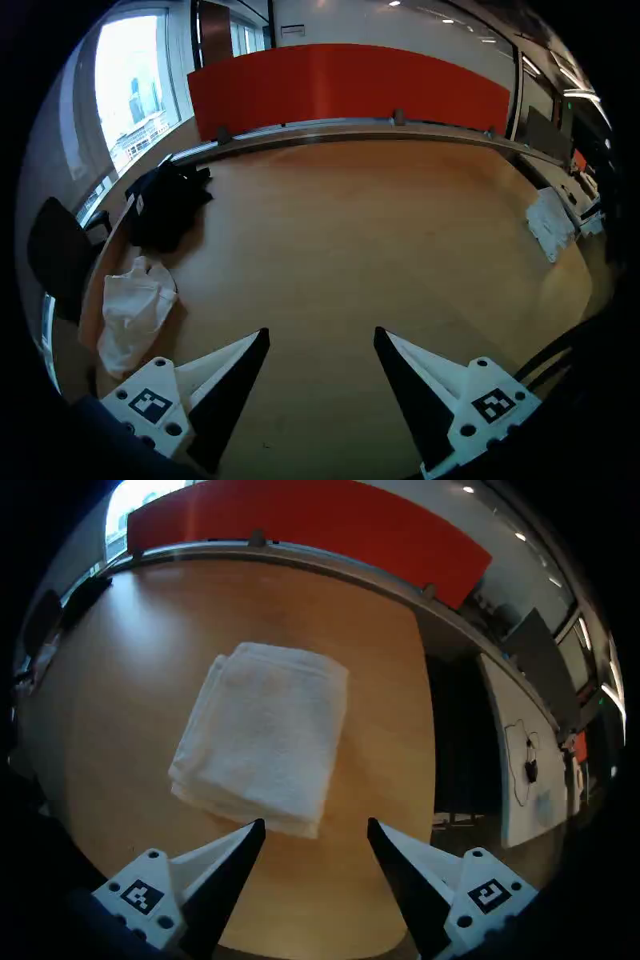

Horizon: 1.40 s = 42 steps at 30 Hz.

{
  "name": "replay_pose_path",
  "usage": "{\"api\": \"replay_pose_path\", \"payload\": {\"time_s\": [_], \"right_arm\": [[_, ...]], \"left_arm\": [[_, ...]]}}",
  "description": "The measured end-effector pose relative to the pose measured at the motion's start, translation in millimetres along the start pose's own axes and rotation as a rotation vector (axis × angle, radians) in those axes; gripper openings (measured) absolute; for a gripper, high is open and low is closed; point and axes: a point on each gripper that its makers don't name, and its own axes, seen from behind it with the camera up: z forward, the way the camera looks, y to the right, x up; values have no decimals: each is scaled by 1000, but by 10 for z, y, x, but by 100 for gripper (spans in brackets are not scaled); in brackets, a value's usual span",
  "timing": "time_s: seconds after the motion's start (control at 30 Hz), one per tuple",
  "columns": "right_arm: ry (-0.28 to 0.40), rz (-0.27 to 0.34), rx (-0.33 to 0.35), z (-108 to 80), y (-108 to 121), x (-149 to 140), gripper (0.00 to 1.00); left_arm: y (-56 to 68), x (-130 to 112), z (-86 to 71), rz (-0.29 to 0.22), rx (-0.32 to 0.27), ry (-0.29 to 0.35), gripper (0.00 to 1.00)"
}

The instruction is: Fold towel

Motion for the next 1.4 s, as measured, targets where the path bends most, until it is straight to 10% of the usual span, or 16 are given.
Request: {"api": "replay_pose_path", "payload": {"time_s": [1.4], "right_arm": [[296, 223, 53, -153, -653, 724, 100]], "left_arm": [[-61, 191, -29, -48, -2, 53, 97]]}}
